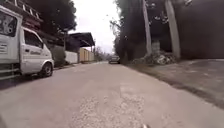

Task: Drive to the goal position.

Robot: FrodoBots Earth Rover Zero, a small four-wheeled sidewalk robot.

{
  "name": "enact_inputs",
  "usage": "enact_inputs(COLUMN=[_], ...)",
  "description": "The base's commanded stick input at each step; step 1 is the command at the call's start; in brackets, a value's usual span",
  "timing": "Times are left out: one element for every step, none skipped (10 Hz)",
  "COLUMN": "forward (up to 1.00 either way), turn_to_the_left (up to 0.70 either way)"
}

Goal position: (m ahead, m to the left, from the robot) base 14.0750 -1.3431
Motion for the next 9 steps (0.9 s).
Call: enact_inputs(forward=[0.7, 0.7, 0.7, 0.7, 0.7, 0.7, 0.7, 0.7, 0.7], turn_to_the_left=[0.0, 0.0, 0.0, 0.0, 0.0, 0.0, 0.0, 0.0, 0.0])
